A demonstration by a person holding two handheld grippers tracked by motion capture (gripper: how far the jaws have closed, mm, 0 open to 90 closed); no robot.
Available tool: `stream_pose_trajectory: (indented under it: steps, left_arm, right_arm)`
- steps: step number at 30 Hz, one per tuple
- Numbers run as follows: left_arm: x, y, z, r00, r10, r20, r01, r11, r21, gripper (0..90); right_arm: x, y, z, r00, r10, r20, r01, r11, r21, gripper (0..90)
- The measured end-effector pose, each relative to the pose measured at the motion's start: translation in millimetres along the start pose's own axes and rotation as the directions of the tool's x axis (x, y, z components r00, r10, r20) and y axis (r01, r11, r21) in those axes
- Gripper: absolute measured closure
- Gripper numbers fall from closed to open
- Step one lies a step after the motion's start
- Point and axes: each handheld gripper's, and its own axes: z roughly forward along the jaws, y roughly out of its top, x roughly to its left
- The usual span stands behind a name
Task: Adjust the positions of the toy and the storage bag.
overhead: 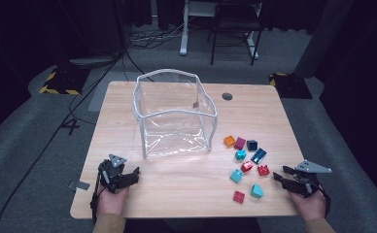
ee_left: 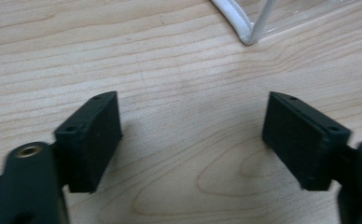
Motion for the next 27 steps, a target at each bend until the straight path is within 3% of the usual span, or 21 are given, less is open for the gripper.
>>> stream_pose_trajectory:
  steps: [5,6,9,19,21,27]
  left_arm:
    - [-3.7,6.8,-10.0,0.9997,-0.004,0.024,0.005,0.9992,-0.04,31.2]
    - [-6.7,11.7,-15.0,0.9992,0.004,0.039,-0.001,0.9977,-0.067,31.9]
    - [-11.6,16.9,-18.4,0.9989,0.013,0.046,-0.009,0.9963,-0.086,32.5]
    - [-22.3,35.3,-17.3,0.9978,0.035,0.057,-0.026,0.99,-0.139,37.1]
    - [-25.4,42.4,-14.5,0.9963,0.061,0.06,-0.051,0.9867,-0.154,41.6]
    - [-29.0,54.6,-5.9,0.9941,0.08,0.074,-0.067,0.985,-0.159,65.3]
  right_arm:
    - [3.9,1.2,-1.7,0.9997,-0.026,0.004,0.026,1.0,0.005,56.2]
    - [7.3,1.9,-5.4,0.9992,-0.04,0.004,0.04,0.999,-0.006,57.2]
    - [9.9,4.7,-14.2,0.9994,-0.036,-0.002,0.036,0.999,-0.037,57.5]
    - [22.1,8.2,-33.5,0.9985,-0.05,-0.024,0.048,0.996,-0.075,58.3]
    - [22.5,6.7,-36.9,0.9985,-0.047,-0.029,0.045,0.996,-0.078,59.1]
    - [23.6,1.2,-47.6,0.9985,-0.036,-0.042,0.032,0.996,-0.086,64.2]
